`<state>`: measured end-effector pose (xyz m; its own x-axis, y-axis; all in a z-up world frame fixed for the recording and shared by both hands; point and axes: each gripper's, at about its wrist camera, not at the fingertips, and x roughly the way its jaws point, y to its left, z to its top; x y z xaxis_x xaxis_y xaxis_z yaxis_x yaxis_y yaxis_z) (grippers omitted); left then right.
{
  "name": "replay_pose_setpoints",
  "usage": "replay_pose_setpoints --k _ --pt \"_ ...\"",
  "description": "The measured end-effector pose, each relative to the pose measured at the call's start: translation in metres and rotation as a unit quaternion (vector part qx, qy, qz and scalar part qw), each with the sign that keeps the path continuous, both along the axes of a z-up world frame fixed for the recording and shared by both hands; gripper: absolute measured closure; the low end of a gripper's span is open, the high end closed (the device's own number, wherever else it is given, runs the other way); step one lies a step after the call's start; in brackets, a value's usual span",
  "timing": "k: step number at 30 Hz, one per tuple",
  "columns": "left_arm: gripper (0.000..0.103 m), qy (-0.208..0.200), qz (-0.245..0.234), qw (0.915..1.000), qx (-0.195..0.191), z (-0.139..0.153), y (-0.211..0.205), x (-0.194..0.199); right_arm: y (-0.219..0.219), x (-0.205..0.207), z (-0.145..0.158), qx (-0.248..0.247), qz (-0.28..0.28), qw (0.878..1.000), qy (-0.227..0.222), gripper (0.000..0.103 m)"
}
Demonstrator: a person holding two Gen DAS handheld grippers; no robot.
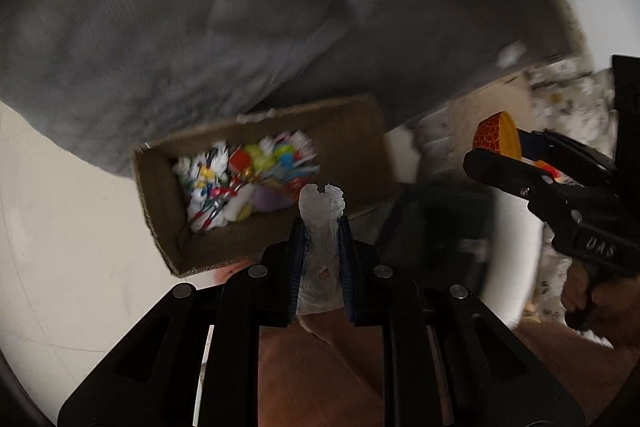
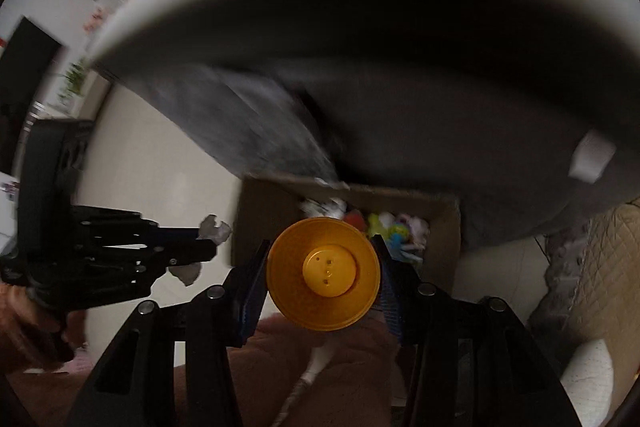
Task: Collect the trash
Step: 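Drop the plastic bag and orange lid into the cardboard box, opening both grippers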
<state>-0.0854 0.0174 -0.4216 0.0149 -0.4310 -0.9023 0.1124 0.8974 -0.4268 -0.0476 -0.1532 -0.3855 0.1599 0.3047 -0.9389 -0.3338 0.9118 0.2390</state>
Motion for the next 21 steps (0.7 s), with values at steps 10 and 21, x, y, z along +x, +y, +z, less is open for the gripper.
replay_pose_setpoints --k 10,21 --pt "0.021 0.087 0.070 0.9862 0.122 -0.156 0.007 0.024 -0.001 0.034 -0.166 -0.124 -0.027 0.989 0.073 0.010" --pt "0.021 0.042 0.088 0.9858 0.136 -0.020 0.020 0.008 -0.012 0.017 -0.040 -0.086 -0.017 0.996 0.033 0.006"
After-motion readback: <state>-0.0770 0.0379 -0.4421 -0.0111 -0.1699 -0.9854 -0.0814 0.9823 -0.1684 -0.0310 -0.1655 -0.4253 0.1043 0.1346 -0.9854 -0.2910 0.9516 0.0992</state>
